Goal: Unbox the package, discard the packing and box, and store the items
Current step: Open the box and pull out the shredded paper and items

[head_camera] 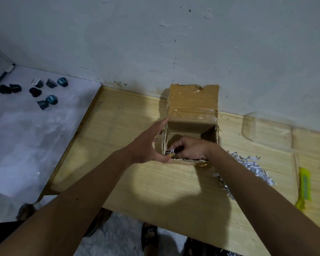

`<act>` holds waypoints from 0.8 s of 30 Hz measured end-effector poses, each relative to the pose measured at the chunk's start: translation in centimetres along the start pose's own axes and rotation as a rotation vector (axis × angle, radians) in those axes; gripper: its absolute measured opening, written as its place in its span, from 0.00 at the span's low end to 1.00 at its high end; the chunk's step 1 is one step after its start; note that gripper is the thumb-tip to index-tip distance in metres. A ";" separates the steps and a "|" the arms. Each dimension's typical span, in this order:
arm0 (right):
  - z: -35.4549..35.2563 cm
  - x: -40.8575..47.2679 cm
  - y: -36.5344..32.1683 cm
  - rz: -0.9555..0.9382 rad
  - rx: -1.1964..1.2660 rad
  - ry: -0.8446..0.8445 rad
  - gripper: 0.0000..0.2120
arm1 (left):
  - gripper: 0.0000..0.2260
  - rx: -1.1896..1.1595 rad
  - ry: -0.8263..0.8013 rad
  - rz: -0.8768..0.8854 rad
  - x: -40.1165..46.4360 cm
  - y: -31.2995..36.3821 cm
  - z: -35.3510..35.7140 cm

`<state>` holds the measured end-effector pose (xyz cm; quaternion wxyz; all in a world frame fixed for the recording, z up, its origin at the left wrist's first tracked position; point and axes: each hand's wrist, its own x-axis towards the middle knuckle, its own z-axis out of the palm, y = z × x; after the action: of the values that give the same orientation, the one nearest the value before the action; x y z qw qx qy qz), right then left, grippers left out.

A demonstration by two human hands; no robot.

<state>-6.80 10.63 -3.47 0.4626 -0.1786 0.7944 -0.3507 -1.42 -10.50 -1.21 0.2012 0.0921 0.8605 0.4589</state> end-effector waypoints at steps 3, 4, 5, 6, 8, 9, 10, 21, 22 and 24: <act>0.1 0.0 0.3 -0.038 0.065 0.006 0.08 | 0.61 0.007 0.008 0.011 0.0 0.0 0.1; 0.1 -0.1 0.3 -0.047 0.096 0.008 0.08 | 0.61 0.009 0.010 0.013 0.0 -0.1 0.1; 0.2 -0.2 0.3 -0.056 0.125 0.012 0.09 | 0.61 0.010 0.013 0.016 0.0 -0.1 0.1; 0.2 -0.2 0.3 -0.066 0.148 0.020 0.09 | 0.61 0.011 0.015 0.018 0.0 -0.1 0.1; 0.3 -0.3 0.2 -0.088 0.177 0.038 0.09 | 0.61 0.012 0.018 0.025 0.1 -0.2 0.1; 0.3 -0.4 0.1 -0.091 0.180 0.045 0.08 | 0.61 0.013 0.018 0.028 0.1 -0.2 0.1; 0.2 -0.5 0.0 -0.093 0.173 0.048 0.08 | 0.61 0.016 0.017 0.031 0.0 -0.2 0.1; -2.5 -6.4 -0.8 -0.083 0.259 0.380 0.05 | 0.61 0.024 0.015 0.054 0.1 -0.1 0.0; -2.8 -7.4 -0.8 -0.097 0.284 0.402 0.05 | 0.61 0.036 0.016 0.063 0.2 -0.2 -0.1; -3.5 -9.7 -0.2 -0.128 0.335 0.462 0.05 | 0.61 0.052 0.007 0.080 0.5 -0.4 -0.2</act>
<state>-4.87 17.74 3.74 0.2695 -0.0651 0.7969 -0.5367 -1.98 -10.69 -1.58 0.1774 0.1302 0.8683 0.4445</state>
